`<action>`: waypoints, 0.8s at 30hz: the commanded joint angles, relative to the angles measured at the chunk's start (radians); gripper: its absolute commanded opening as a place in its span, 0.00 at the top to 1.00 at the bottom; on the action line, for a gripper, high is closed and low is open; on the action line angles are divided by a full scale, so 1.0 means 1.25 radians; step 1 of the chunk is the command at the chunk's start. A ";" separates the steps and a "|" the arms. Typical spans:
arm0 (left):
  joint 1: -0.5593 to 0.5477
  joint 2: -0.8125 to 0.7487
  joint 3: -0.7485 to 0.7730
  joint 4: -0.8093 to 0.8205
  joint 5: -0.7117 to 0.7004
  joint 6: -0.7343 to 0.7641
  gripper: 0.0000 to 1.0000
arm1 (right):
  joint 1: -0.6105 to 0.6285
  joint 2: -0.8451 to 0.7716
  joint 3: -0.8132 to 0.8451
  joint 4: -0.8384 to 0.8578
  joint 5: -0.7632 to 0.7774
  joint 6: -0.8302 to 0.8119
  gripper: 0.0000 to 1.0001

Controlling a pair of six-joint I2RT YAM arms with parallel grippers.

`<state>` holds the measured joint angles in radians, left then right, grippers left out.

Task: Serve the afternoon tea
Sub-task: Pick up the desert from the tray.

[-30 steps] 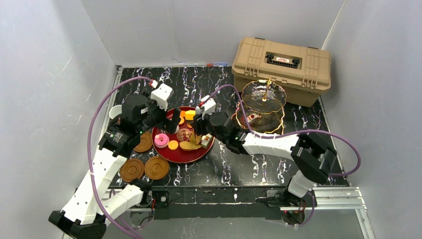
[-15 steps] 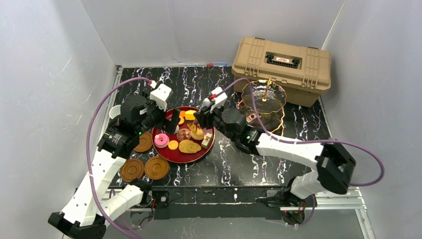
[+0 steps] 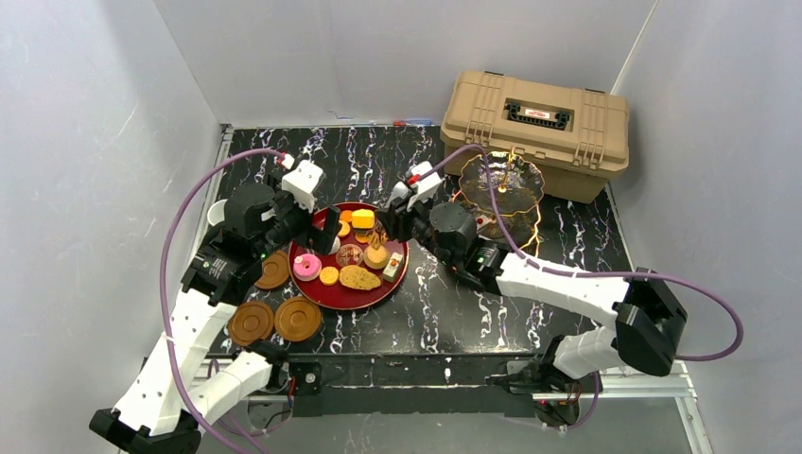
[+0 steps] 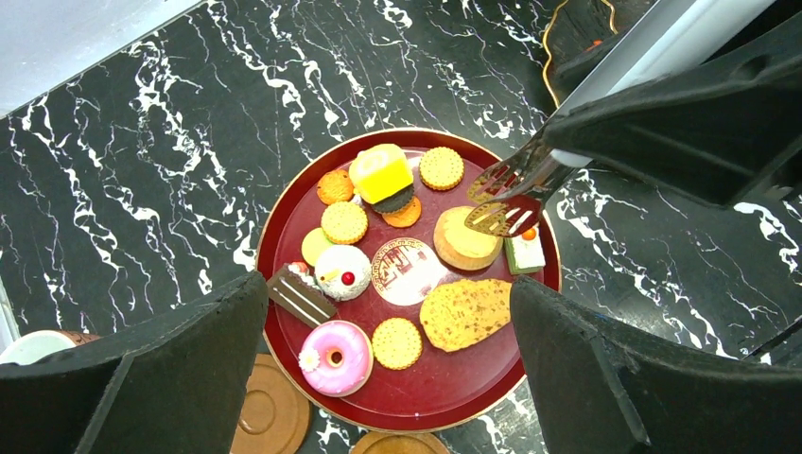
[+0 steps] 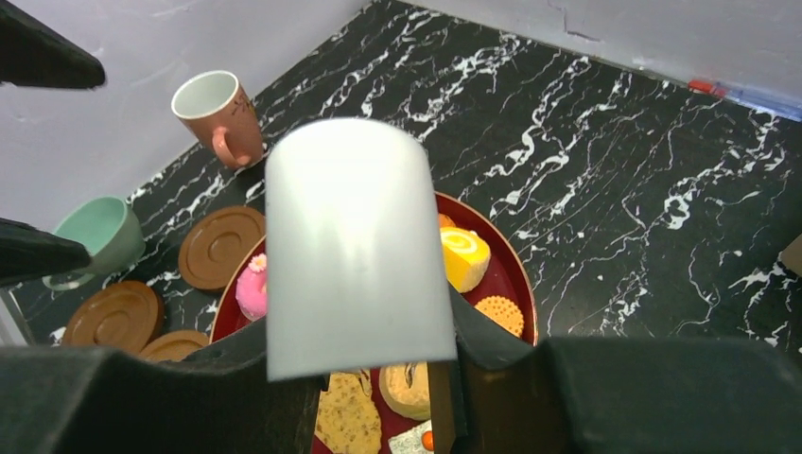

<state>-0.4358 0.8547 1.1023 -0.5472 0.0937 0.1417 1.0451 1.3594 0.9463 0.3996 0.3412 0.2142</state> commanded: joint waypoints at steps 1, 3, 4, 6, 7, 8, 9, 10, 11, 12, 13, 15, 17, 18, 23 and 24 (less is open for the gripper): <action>0.003 -0.016 0.022 0.002 0.008 0.004 0.02 | -0.003 0.038 0.020 0.031 -0.020 0.008 0.72; 0.003 -0.014 0.020 0.002 0.010 -0.001 0.02 | -0.003 0.062 0.016 0.044 -0.022 0.011 0.59; 0.003 -0.014 0.020 0.002 0.012 -0.003 0.02 | -0.003 0.073 0.013 0.052 -0.022 0.013 0.53; 0.002 -0.014 0.020 0.002 0.013 -0.003 0.02 | -0.003 0.090 0.010 0.066 -0.014 0.012 0.48; 0.003 -0.014 0.020 0.003 0.013 -0.003 0.02 | -0.003 0.100 0.008 0.075 -0.012 0.011 0.46; 0.003 -0.014 0.020 0.003 0.013 -0.003 0.02 | -0.003 0.106 0.007 0.083 -0.010 0.009 0.45; 0.003 -0.013 0.019 0.003 0.012 -0.002 0.02 | -0.003 0.113 0.006 0.089 -0.007 0.007 0.45; 0.003 -0.014 0.020 0.003 0.012 -0.002 0.02 | -0.003 0.119 0.008 0.095 -0.004 0.002 0.45; 0.002 -0.014 0.020 0.003 0.012 -0.001 0.02 | -0.003 0.125 0.010 0.097 -0.001 0.000 0.44; 0.003 -0.013 0.019 0.002 0.013 -0.001 0.02 | -0.003 0.131 0.012 0.098 -0.001 -0.003 0.44; 0.003 -0.014 0.018 0.002 0.013 -0.002 0.02 | -0.003 0.137 0.014 0.100 -0.001 -0.005 0.44; 0.003 -0.014 0.018 0.003 0.015 -0.003 0.02 | -0.003 0.148 0.017 0.102 -0.003 -0.008 0.44; 0.002 -0.014 0.018 0.005 0.015 -0.005 0.02 | -0.003 0.161 0.015 0.112 -0.005 -0.009 0.44; 0.003 -0.014 0.018 0.005 0.016 -0.005 0.02 | -0.003 0.167 0.015 0.116 -0.005 -0.012 0.43; 0.003 -0.016 0.018 0.002 0.018 -0.004 0.02 | -0.003 0.185 0.014 0.122 0.005 -0.037 0.43; 0.003 -0.016 0.019 0.001 0.018 -0.003 0.02 | -0.003 0.185 0.013 0.119 0.009 -0.041 0.42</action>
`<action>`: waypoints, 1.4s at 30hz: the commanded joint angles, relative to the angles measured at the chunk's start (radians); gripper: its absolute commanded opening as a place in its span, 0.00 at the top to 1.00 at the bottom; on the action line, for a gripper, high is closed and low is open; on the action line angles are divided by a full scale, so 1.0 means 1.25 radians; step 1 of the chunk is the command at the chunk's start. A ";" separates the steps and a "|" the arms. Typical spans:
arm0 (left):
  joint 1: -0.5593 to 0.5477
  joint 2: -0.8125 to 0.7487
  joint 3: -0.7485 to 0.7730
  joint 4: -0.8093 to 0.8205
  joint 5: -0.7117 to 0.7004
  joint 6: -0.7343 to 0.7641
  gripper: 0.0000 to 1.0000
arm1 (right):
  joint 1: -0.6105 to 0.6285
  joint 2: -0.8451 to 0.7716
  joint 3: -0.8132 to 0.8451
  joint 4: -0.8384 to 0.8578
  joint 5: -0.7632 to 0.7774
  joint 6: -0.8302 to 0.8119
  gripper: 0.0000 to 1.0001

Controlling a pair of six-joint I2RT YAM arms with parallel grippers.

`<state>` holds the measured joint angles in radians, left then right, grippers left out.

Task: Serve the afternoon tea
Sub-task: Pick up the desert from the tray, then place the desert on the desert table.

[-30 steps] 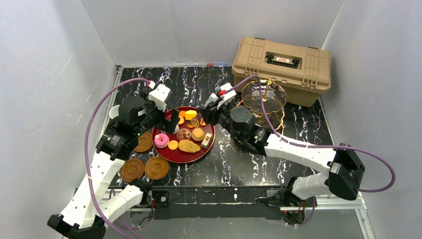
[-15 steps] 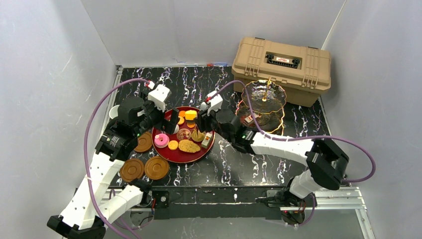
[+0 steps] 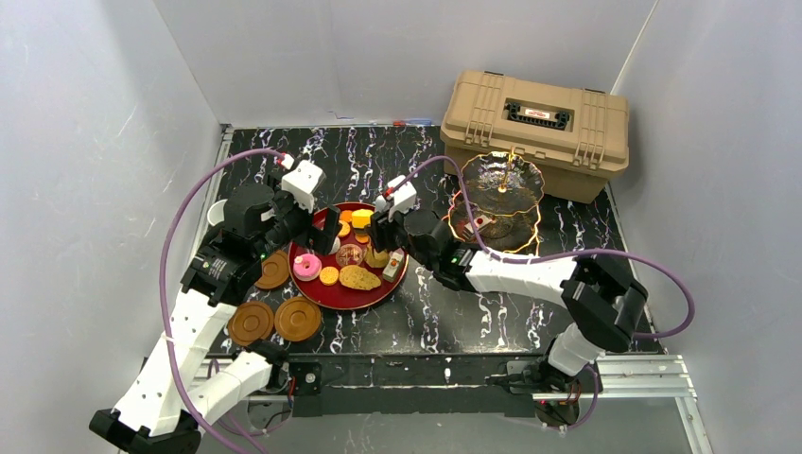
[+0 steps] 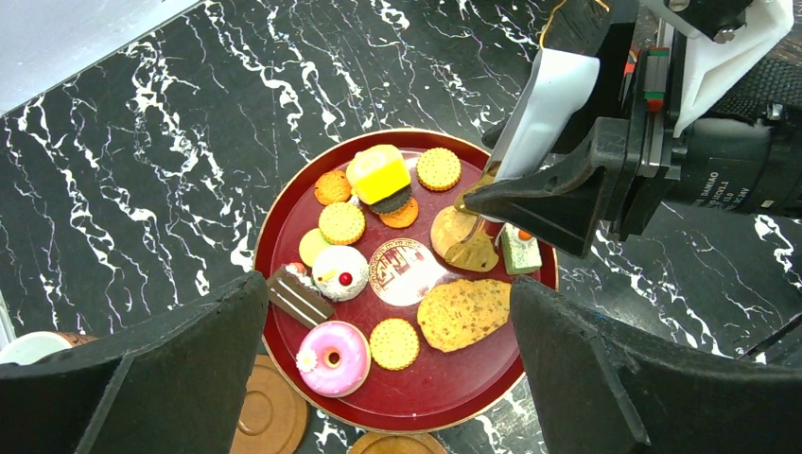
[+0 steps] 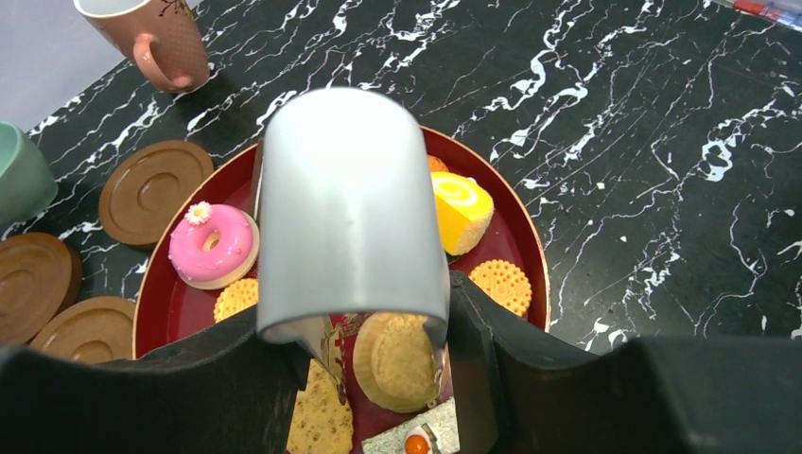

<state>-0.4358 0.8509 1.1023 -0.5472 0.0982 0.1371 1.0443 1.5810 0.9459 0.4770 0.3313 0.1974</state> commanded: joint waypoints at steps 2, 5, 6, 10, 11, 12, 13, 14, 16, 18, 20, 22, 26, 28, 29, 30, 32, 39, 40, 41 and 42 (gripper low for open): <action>0.003 -0.015 0.016 0.002 0.015 0.003 0.02 | -0.002 0.008 0.012 0.059 0.020 -0.032 0.42; 0.003 -0.016 0.012 0.005 0.015 -0.002 0.02 | -0.002 0.014 0.016 0.056 0.021 -0.040 0.43; 0.002 -0.014 0.013 0.006 0.016 -0.005 0.02 | -0.002 0.018 0.019 0.055 0.019 -0.044 0.43; 0.003 -0.013 0.018 0.003 0.016 -0.005 0.02 | -0.002 0.029 0.023 0.051 0.022 -0.057 0.44; 0.003 -0.014 0.018 0.003 0.014 -0.004 0.02 | -0.002 0.030 0.023 0.051 0.023 -0.060 0.46; 0.003 -0.014 0.018 0.003 0.013 -0.003 0.02 | -0.002 0.032 0.024 0.051 0.026 -0.062 0.48; 0.003 -0.014 0.018 0.003 0.012 -0.001 0.02 | -0.002 0.033 0.025 0.052 0.031 -0.062 0.52; 0.003 -0.014 0.018 0.003 0.011 -0.001 0.02 | -0.002 0.034 0.024 0.054 0.036 -0.062 0.57; 0.002 -0.014 0.018 0.002 0.012 -0.003 0.02 | -0.002 0.031 0.022 0.065 0.047 -0.062 0.71; 0.003 -0.015 0.019 0.002 0.011 -0.004 0.02 | -0.002 0.026 0.020 0.076 0.054 -0.062 0.83; 0.003 -0.015 0.020 0.000 0.010 -0.003 0.02 | -0.002 0.014 0.021 0.079 0.063 -0.066 0.93; 0.002 -0.016 0.021 -0.001 0.010 -0.002 0.02 | -0.002 -0.004 0.023 0.083 0.071 -0.074 0.99; 0.003 -0.016 0.023 0.001 0.012 -0.002 0.02 | -0.002 -0.066 0.033 0.077 0.079 -0.088 0.99; 0.003 -0.013 0.026 0.002 0.011 -0.005 0.02 | -0.002 -0.099 0.034 0.071 0.082 -0.088 0.99; 0.003 -0.013 0.027 0.002 0.012 -0.007 0.02 | -0.002 -0.117 0.034 0.068 0.085 -0.086 0.99; 0.003 -0.012 0.028 0.001 0.012 -0.008 0.02 | -0.002 -0.135 0.029 0.065 0.087 -0.080 0.99; 0.003 -0.013 0.029 0.001 0.015 -0.010 0.02 | -0.002 -0.173 0.020 0.062 0.090 -0.071 0.99; 0.003 -0.012 0.041 0.001 0.015 -0.005 0.02 | -0.002 -0.332 0.001 -0.048 0.127 -0.066 0.99; 0.003 -0.012 0.041 0.002 0.015 -0.003 0.02 | -0.002 -0.353 0.003 -0.078 0.138 -0.072 0.99; 0.003 -0.012 0.042 0.002 0.016 -0.003 0.02 | -0.002 -0.372 0.004 -0.109 0.148 -0.079 0.99; 0.003 -0.010 0.044 0.002 0.018 -0.004 0.02 | -0.002 -0.392 0.005 -0.141 0.157 -0.087 0.99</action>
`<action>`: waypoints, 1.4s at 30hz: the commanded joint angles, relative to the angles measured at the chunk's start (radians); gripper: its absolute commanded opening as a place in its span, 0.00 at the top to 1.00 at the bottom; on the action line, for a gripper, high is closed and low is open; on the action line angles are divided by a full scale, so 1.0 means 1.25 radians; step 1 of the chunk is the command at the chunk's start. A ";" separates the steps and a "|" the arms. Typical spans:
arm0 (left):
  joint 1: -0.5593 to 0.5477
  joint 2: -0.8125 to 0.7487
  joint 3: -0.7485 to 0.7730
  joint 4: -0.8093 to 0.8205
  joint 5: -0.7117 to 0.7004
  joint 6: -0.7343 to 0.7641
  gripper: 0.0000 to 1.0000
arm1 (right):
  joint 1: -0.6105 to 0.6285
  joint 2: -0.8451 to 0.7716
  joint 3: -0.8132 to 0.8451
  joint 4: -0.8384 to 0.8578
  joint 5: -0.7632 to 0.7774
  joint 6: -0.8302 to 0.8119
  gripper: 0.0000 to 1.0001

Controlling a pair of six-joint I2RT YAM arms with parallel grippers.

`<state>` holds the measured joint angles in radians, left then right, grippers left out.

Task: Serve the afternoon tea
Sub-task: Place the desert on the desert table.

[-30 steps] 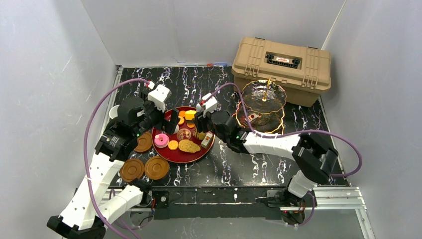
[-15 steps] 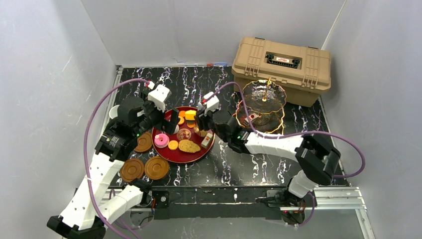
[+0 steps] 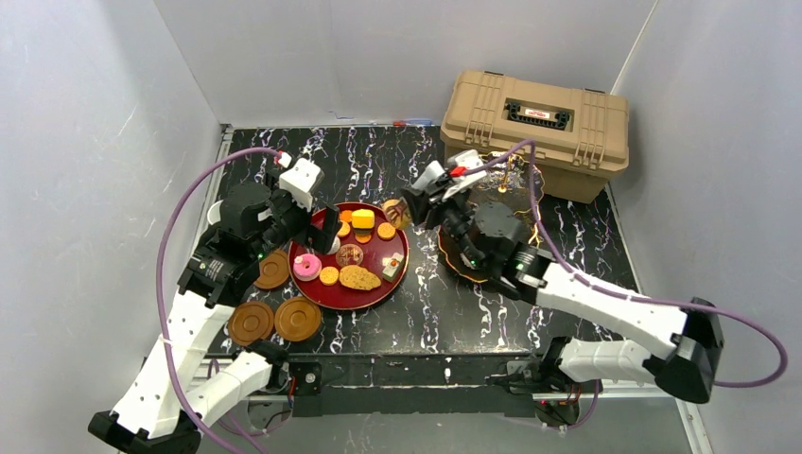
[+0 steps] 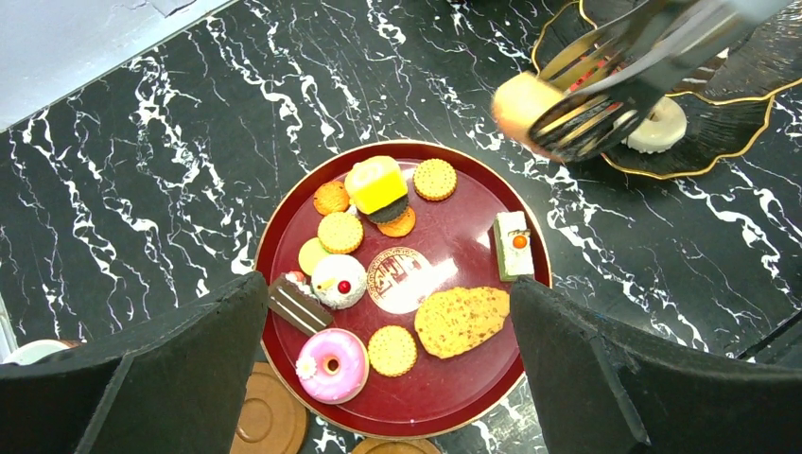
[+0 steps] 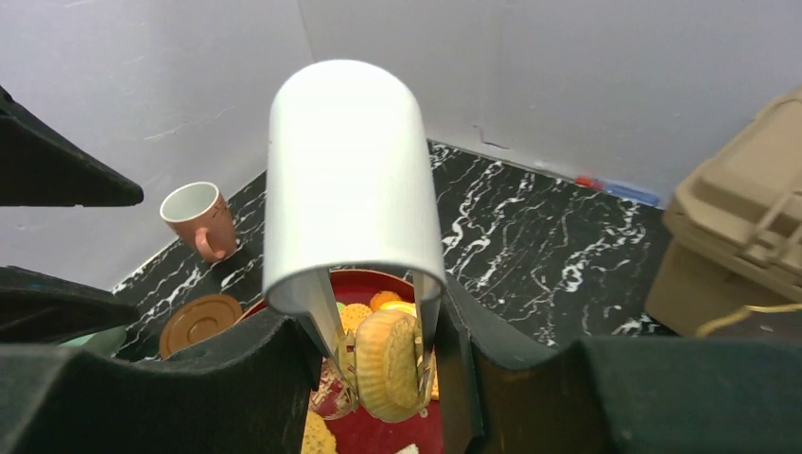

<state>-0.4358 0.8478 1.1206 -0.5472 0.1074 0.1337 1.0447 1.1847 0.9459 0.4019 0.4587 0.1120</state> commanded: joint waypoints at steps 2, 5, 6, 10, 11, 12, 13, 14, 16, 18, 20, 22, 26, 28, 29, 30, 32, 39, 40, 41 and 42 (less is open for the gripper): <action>0.003 -0.009 0.030 -0.001 0.013 -0.001 0.02 | -0.002 -0.126 0.000 -0.133 0.074 -0.030 0.99; 0.003 -0.011 0.030 -0.003 0.017 -0.002 0.02 | -0.002 -0.192 -0.010 -0.201 0.114 -0.042 0.99; 0.003 -0.010 0.031 -0.003 0.018 -0.002 0.02 | -0.002 -0.214 -0.013 -0.218 0.126 -0.045 0.99; 0.002 -0.004 0.038 -0.002 0.021 -0.003 0.02 | -0.002 -0.284 -0.020 -0.293 0.178 -0.057 0.99; 0.003 -0.002 0.041 -0.002 0.022 -0.004 0.02 | -0.002 -0.300 -0.021 -0.308 0.186 -0.059 0.99; 0.003 -0.001 0.042 -0.002 0.023 -0.004 0.02 | -0.002 -0.314 -0.022 -0.319 0.194 -0.061 0.99; 0.003 0.000 0.044 -0.003 0.024 -0.004 0.02 | -0.002 -0.328 -0.022 -0.349 0.201 -0.061 0.99; 0.003 0.001 0.046 -0.003 0.024 -0.004 0.02 | -0.003 -0.340 -0.021 -0.372 0.208 -0.061 0.99; 0.003 0.003 0.049 -0.003 0.025 -0.003 0.02 | -0.002 -0.362 -0.017 -0.406 0.222 -0.061 0.99; 0.003 0.003 0.051 -0.004 0.027 -0.003 0.02 | -0.002 -0.379 -0.013 -0.439 0.237 -0.061 0.99; 0.002 0.004 0.051 -0.005 0.029 -0.003 0.02 | -0.002 -0.392 -0.006 -0.468 0.249 -0.061 0.99; 0.003 0.005 0.052 -0.005 0.031 -0.004 0.02 | -0.002 -0.402 0.000 -0.496 0.259 -0.062 0.99; 0.003 0.007 0.054 -0.006 0.036 -0.005 0.02 | -0.002 -0.410 0.000 -0.536 0.294 -0.070 0.99; 0.003 0.010 0.056 -0.008 0.041 -0.004 0.02 | -0.002 -0.416 -0.008 -0.537 0.314 -0.075 0.99; 0.003 0.011 0.057 -0.009 0.044 -0.004 0.02 | -0.002 -0.419 -0.015 -0.532 0.323 -0.077 0.99; 0.003 0.013 0.058 -0.009 0.046 -0.004 0.02 | -0.002 -0.425 -0.023 -0.522 0.332 -0.083 0.99; 0.003 0.014 0.060 -0.011 0.050 -0.005 0.02 | -0.002 -0.433 -0.039 -0.493 0.345 -0.087 0.99; 0.003 0.022 0.070 -0.017 0.067 -0.006 0.02 | -0.002 -0.446 -0.097 -0.414 0.368 -0.134 0.95; 0.002 0.023 0.070 -0.017 0.069 -0.006 0.02 | -0.002 -0.442 -0.100 -0.411 0.369 -0.134 0.91; 0.003 0.025 0.071 -0.017 0.072 -0.006 0.02 | -0.002 -0.438 -0.102 -0.408 0.369 -0.131 0.87; 0.002 0.027 0.072 -0.018 0.075 -0.006 0.02 | -0.002 -0.435 -0.103 -0.408 0.370 -0.129 0.81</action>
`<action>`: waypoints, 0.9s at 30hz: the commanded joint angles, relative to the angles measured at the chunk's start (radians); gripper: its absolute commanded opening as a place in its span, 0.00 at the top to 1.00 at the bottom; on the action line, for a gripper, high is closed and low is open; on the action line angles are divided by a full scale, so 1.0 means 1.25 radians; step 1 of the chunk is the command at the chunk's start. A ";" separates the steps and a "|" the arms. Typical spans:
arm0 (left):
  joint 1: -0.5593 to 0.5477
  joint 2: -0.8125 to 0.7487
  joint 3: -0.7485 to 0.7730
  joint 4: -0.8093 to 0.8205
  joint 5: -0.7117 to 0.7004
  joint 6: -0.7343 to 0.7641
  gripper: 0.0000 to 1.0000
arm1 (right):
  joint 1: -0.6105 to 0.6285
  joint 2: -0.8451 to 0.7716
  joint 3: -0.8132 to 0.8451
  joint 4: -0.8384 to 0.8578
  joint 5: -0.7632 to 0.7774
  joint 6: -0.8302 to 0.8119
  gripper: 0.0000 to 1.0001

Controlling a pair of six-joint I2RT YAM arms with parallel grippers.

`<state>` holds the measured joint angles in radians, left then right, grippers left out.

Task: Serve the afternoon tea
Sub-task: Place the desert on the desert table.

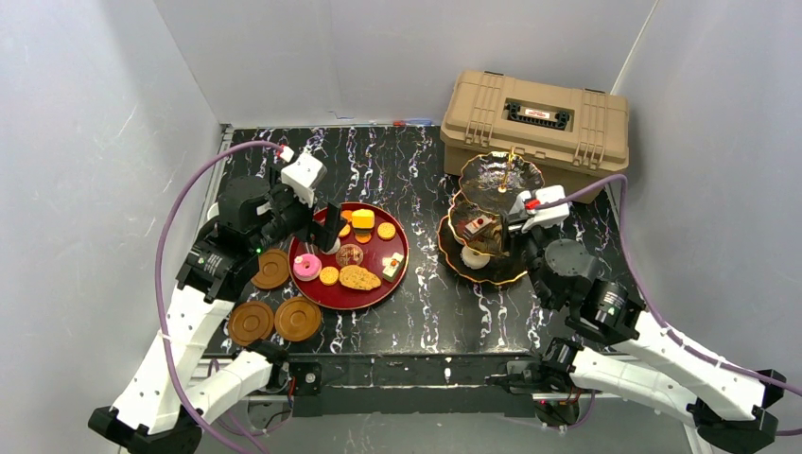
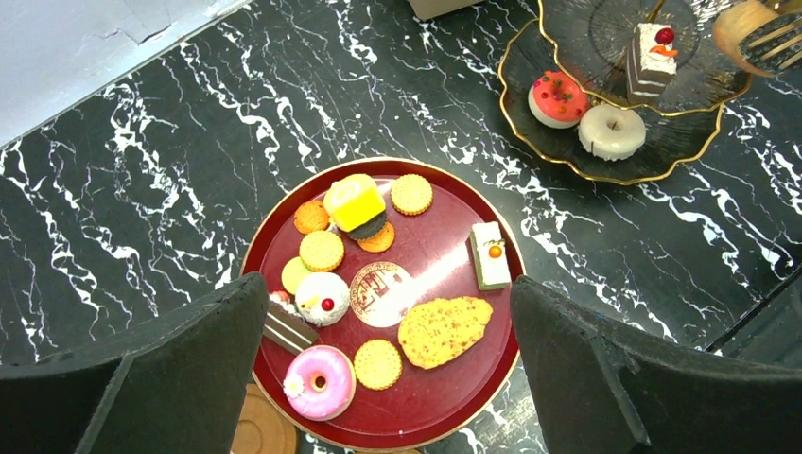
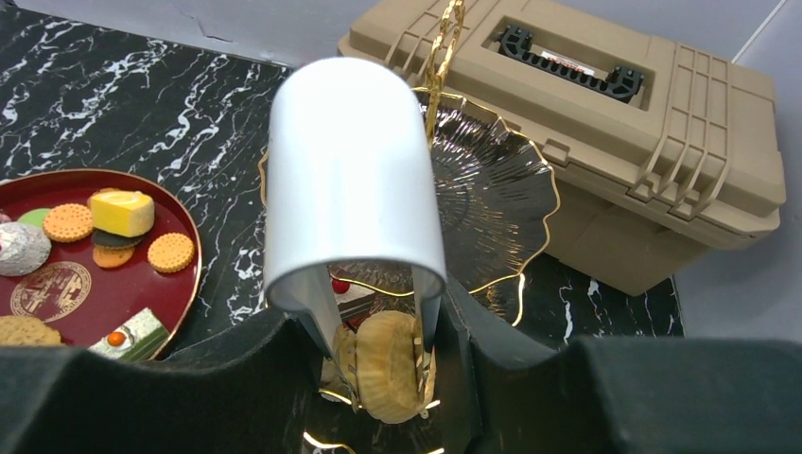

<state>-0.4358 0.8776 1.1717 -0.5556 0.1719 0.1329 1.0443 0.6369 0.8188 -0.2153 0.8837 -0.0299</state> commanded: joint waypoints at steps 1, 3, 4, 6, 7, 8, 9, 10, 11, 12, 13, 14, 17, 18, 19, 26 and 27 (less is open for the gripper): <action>0.003 0.004 0.032 -0.011 0.025 -0.006 0.02 | -0.003 0.006 -0.002 0.086 0.031 -0.012 0.79; 0.002 0.007 0.033 -0.011 0.028 -0.006 0.02 | -0.002 0.003 -0.005 0.092 0.034 -0.007 0.76; 0.002 0.006 0.033 -0.012 0.028 -0.006 0.02 | -0.002 -0.001 -0.008 0.098 0.035 -0.007 0.75; 0.003 0.007 0.032 -0.012 0.029 -0.006 0.02 | -0.002 -0.009 -0.008 0.108 0.030 -0.006 0.73; 0.003 0.007 0.032 -0.011 0.029 -0.007 0.02 | -0.002 -0.012 -0.006 0.112 0.028 -0.006 0.70; 0.003 0.006 0.031 -0.012 0.030 -0.007 0.02 | -0.002 -0.014 -0.004 0.114 0.024 -0.005 0.66; 0.003 0.006 0.032 -0.012 0.031 -0.007 0.02 | -0.002 -0.016 0.000 0.113 0.021 -0.004 0.64; 0.003 0.006 0.031 -0.012 0.032 -0.007 0.02 | -0.002 -0.017 0.005 0.112 0.019 -0.003 0.62; 0.003 0.006 0.032 -0.011 0.033 -0.007 0.02 | -0.002 -0.018 0.010 0.108 0.017 -0.002 0.60; 0.003 0.006 0.032 -0.012 0.033 -0.008 0.02 | -0.002 -0.019 0.016 0.104 0.014 0.000 0.59; 0.003 0.006 0.033 -0.012 0.033 -0.007 0.02 | -0.002 -0.020 0.020 0.100 0.013 0.002 0.57; 0.003 0.005 0.033 -0.012 0.032 -0.008 0.02 | -0.002 -0.020 0.025 0.095 0.011 0.004 0.56; 0.003 0.006 0.036 -0.011 0.033 -0.008 0.02 | -0.002 -0.019 0.033 0.082 0.004 0.006 0.52; 0.002 0.007 0.037 -0.012 0.034 -0.007 0.02 | -0.002 -0.019 0.033 0.079 0.004 0.007 0.51; 0.002 0.006 0.038 -0.012 0.032 -0.008 0.02 | -0.002 -0.019 0.033 0.075 0.003 0.008 0.51; 0.003 0.004 0.041 -0.015 0.032 -0.009 0.02 | -0.002 -0.023 0.031 0.066 0.005 0.013 0.44; 0.003 0.004 0.043 -0.017 0.032 -0.009 0.02 | -0.002 -0.023 0.032 0.066 0.007 0.013 0.43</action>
<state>-0.4358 0.8894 1.1873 -0.5579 0.1989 0.1291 1.0443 0.6270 0.8078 -0.1726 0.8837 -0.0223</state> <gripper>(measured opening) 0.981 0.561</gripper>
